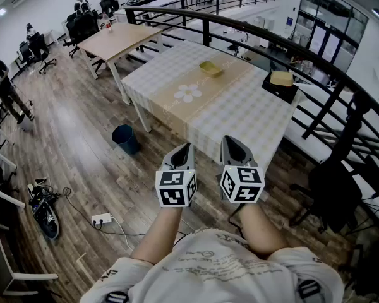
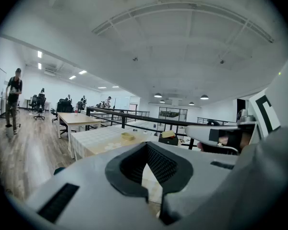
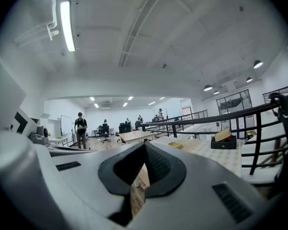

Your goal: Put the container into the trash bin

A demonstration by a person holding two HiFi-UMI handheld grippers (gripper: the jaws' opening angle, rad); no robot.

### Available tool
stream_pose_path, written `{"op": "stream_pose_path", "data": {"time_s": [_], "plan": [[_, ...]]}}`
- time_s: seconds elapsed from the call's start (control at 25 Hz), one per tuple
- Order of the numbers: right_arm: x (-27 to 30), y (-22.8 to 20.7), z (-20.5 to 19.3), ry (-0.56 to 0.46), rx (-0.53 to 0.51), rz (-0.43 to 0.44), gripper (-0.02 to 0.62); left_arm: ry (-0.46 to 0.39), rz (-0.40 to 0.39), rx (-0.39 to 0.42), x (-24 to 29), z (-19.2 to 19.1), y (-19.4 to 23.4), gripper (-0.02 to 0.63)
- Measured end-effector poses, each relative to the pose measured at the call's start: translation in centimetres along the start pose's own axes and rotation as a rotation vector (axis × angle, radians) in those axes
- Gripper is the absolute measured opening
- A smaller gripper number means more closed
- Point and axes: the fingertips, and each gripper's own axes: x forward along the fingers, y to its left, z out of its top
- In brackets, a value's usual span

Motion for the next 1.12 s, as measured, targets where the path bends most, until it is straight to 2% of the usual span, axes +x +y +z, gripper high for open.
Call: {"op": "stream_pose_path", "data": {"time_s": [0.76,1.12], "plan": [[4.0,5.2,-1.5,-0.002,0.016,-0.008,0.003,-0.014,-0.008,0.002,-1.0,0.1,6.9,0.006],[8.9,4.8,-2.4,0.01,0.01,0.003,0.003,0.008,-0.004,0.0,2.5,-0.7,9.8,0.006]]}}
